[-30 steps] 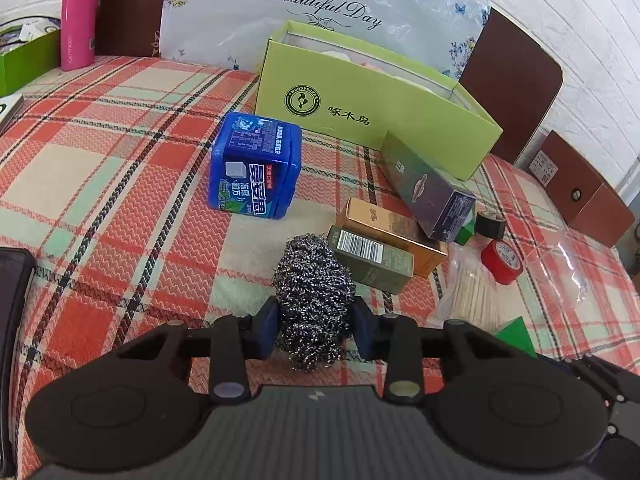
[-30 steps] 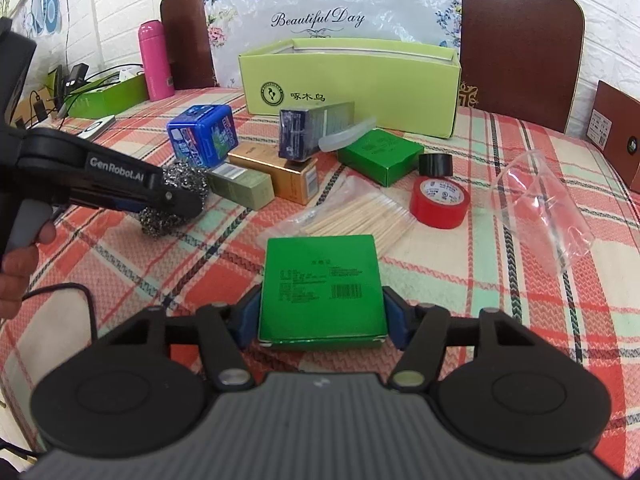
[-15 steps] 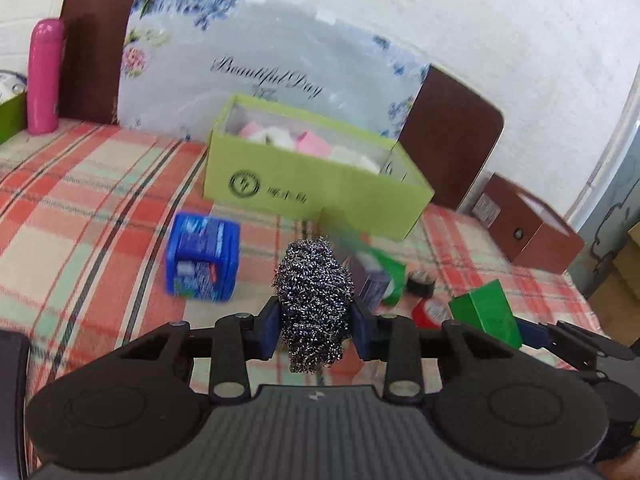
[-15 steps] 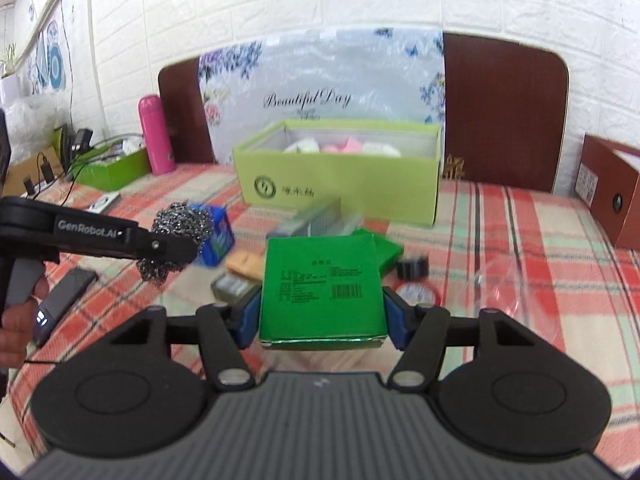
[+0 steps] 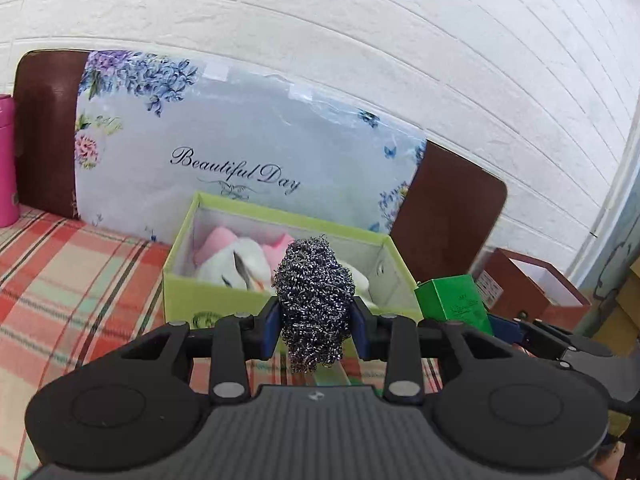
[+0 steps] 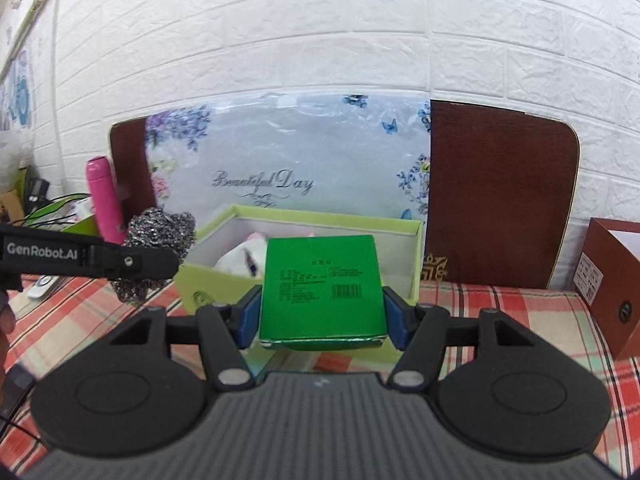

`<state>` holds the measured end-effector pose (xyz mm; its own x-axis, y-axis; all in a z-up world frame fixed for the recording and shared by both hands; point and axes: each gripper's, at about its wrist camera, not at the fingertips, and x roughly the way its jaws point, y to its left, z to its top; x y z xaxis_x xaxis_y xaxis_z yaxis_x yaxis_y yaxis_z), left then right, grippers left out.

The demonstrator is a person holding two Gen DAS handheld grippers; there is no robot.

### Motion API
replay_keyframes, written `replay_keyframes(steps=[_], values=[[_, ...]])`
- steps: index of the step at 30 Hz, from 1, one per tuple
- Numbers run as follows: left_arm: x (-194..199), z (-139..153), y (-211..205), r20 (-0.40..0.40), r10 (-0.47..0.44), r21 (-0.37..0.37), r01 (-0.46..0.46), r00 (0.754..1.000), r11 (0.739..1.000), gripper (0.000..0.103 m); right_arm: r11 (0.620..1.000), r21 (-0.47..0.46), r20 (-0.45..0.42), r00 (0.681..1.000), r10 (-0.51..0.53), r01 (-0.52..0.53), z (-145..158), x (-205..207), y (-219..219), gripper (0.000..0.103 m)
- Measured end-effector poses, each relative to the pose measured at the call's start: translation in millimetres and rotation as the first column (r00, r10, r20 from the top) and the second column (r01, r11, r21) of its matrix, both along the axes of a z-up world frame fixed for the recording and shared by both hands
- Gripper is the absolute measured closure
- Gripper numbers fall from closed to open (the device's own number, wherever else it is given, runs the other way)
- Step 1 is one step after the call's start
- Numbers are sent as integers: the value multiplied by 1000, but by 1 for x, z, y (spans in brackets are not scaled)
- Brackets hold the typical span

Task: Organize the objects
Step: 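Carry the scrubber and green box into the lime-green box and open both tools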

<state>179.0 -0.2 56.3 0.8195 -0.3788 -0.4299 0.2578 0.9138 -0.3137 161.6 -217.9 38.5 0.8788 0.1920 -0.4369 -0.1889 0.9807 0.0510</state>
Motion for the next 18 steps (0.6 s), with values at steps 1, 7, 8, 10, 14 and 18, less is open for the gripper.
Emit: replay_keyframes(steps=[1,7,8,10,14,18], values=[[9,0,0,0,5,-4,-5,1000,1000,66,1000,2,-2,1000,-5,5,-2,11,-2,43],[57,-1,-4,0,27,5,-27,1000,1000,66,999,-19,-20,999,-26,26,-17,66,-2,43],[64,-2,-4,-4,32,9,-31,999,999,66,999,-19,-23,999,-26,26,-20,73,-1,43],[76,-5,-5,-8,40,16,-40,999,999,66,999,-22,-29,999,-30,29,-24,86,1,43],[94,-11,-5,-15,53,24,-52,998,998,65,999,-23,-45,998,-34,33,-33,106,6,43],[108,-24,-6,-20,88,38,-87,996,995,40,999,-47,-67,997,-24,21,-47,122,11,37]])
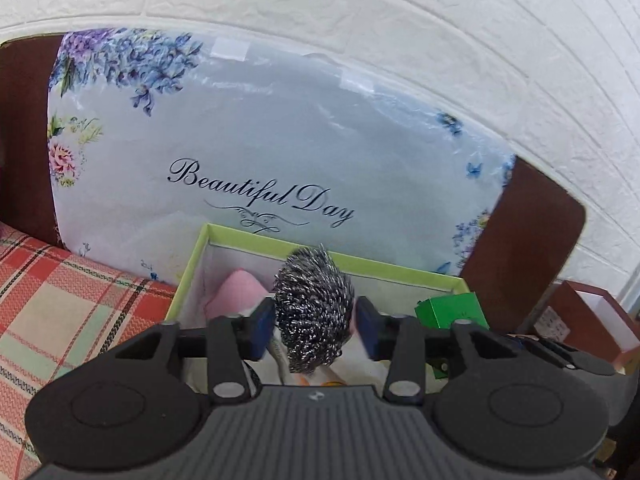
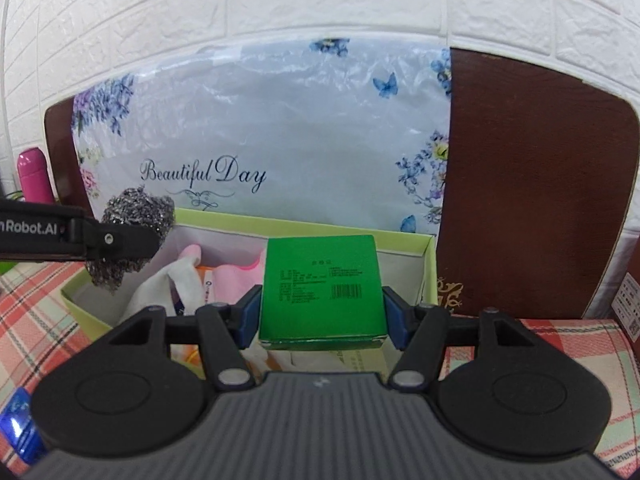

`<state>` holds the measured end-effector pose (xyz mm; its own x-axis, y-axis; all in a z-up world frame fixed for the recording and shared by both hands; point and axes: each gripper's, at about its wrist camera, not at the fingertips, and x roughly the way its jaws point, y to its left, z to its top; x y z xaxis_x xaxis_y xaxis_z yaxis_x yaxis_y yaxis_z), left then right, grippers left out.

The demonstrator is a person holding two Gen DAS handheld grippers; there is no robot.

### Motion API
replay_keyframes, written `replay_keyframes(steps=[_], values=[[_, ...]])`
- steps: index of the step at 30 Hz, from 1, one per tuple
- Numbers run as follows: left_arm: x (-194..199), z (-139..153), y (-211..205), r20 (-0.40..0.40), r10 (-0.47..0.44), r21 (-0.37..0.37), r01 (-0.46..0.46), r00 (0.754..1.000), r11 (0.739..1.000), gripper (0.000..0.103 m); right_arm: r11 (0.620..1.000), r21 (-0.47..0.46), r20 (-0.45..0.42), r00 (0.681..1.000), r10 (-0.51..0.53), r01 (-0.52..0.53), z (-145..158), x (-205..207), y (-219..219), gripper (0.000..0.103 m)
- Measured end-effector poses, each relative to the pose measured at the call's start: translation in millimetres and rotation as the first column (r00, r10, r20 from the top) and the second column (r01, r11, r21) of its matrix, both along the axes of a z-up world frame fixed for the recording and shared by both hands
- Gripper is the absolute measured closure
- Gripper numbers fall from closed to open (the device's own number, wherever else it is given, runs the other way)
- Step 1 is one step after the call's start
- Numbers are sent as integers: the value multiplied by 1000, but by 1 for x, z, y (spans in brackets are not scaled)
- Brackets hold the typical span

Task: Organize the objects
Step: 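Carry the scrubber and green box into the lime-green box and open both tools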

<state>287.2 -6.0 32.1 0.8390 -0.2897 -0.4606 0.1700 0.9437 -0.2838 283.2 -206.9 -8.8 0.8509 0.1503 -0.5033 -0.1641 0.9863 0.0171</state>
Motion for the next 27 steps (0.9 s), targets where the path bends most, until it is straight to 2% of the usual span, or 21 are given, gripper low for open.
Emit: replay_keyframes(steps=[1,2,3,6,10,15,22,27], values=[[3,-3,1,0,16,5,-16,1000,1000,31,1000,-8,-12,1000,5,-6,-3,2,1,31],[4,-6,1,-4,33,16,-32,999,999,21,1000,-16,-16,1000,-2,2,-5,2,1,14],[4,-7,2,-7,49,30,-49,999,998,21,1000,-21,-4,1000,-8,8,-6,-1,1,7],[1,-9,9,-4,61,35,-61,998,998,21,1000,-30,22,1000,0,0,-3,-11,0,0],[-5,-6,13,-28,76,23,-75,997,997,21,1000,-17,8,1000,-11,12,2,-20,-3,0],[-25,6,12,-1,69,31,-69,998,997,21,1000,1,-13,1000,-26,26,14,-38,-5,0],[-67,31,7,35,52,1,-52,998,999,21,999,19,19,999,-42,41,38,-80,-9,0],[-104,41,-2,53,36,20,-37,998,999,20,998,45,30,998,-47,46,50,-112,-14,0]])
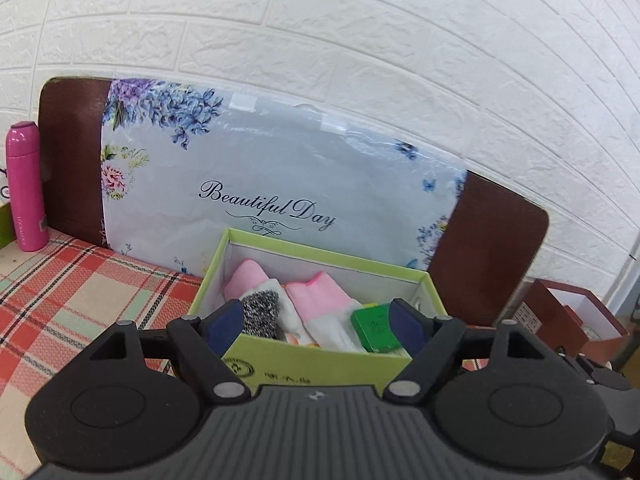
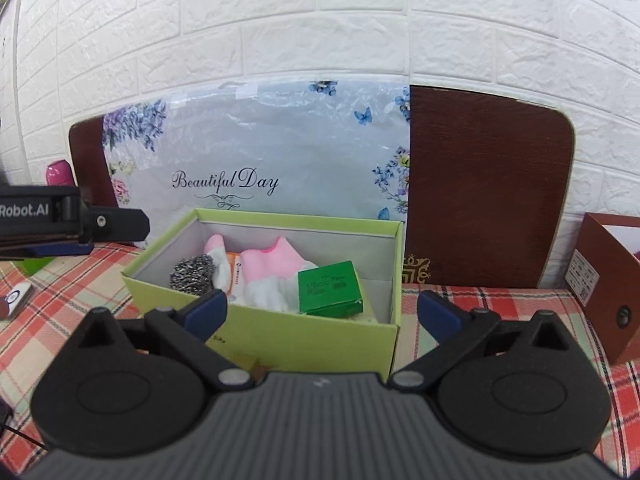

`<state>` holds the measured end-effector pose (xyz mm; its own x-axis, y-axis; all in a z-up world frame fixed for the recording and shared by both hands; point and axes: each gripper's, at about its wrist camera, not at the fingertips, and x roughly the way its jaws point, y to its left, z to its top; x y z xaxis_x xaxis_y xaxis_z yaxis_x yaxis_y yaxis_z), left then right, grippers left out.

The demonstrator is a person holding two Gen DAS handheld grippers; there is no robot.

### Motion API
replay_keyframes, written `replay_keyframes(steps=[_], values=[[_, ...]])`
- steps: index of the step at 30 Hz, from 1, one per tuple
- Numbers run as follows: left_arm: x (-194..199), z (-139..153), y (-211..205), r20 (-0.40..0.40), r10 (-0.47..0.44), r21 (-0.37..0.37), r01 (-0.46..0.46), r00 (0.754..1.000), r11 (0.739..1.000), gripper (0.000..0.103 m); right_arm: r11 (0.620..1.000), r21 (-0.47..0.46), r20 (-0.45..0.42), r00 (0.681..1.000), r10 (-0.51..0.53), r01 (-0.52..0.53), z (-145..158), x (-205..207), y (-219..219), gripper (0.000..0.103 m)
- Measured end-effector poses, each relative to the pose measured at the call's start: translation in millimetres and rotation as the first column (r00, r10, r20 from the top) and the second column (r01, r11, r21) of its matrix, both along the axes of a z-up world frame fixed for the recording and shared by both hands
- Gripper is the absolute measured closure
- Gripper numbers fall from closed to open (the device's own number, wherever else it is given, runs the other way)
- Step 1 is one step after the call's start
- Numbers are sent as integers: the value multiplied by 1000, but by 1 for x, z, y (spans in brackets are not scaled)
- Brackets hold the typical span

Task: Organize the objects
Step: 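Carry the scrubber and green box into the lime-green box and open both tools, then grasp the olive barcode box with the left tool while the right tool grasps the toothpick bag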

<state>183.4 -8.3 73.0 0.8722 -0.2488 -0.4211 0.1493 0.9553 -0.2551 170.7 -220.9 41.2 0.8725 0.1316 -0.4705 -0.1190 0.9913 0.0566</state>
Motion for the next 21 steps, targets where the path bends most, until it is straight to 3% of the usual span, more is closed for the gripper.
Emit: replay_keyframes(steps=[13,21], values=[[-78,-9,-2,-10,-16,-36,15,1000,999,20,997,71,18,1000,-11,10,2,-73,-12,0],[-105,-43,1,-89,-39,-43,35,995,998,20,998,63,30,999,30,-31,-38,-128,-17,0]])
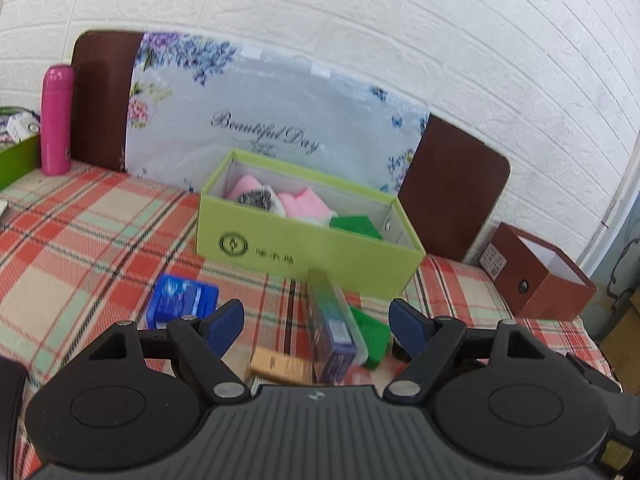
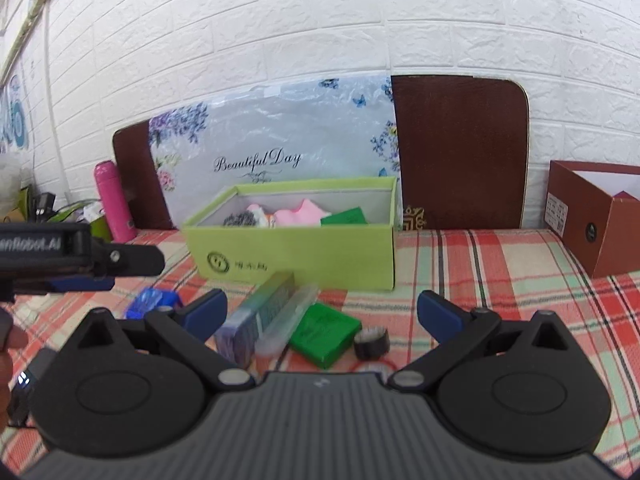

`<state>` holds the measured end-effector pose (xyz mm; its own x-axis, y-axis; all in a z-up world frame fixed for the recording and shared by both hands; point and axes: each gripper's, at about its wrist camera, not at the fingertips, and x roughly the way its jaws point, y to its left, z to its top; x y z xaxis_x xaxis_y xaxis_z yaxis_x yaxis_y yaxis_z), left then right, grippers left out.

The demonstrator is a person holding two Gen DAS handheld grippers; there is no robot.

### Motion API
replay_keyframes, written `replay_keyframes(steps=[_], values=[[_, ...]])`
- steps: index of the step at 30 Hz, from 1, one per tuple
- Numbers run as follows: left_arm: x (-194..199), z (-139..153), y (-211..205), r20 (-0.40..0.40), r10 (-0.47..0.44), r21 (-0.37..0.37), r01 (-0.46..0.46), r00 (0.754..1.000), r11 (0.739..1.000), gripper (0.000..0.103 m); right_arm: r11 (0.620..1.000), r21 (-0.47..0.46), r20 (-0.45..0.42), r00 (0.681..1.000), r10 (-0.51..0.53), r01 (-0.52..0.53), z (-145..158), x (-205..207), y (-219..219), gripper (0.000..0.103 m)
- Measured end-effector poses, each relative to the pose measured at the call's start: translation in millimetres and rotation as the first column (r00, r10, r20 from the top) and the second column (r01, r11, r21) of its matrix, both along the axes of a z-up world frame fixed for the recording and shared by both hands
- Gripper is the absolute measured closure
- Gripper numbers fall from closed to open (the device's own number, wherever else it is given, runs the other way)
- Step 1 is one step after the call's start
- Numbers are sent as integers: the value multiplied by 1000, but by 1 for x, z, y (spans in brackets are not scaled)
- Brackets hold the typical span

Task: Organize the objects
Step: 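Grasp the olive barcode box with the left tool while the right tool grasps the toothpick bag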

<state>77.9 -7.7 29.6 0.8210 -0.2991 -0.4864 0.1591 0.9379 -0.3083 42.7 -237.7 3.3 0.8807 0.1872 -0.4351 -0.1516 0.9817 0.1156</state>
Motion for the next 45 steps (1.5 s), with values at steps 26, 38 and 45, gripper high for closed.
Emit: replay_keyframes(steps=[26,38,45], values=[[3,-67,20,-208,14,13,-11,978,1000,20,1000,-31,-260,966,-9,1,-82,24,56,2],[39,-83,-7,-235,0,-39,-9,972,999,21,993,-82,-216,974,66,-85,-80,-21,14,58],[42,-87,-17,-228,-127,5,132,965,991,71,996,-48,-225,973,57,-70,-79,-31,7,53]])
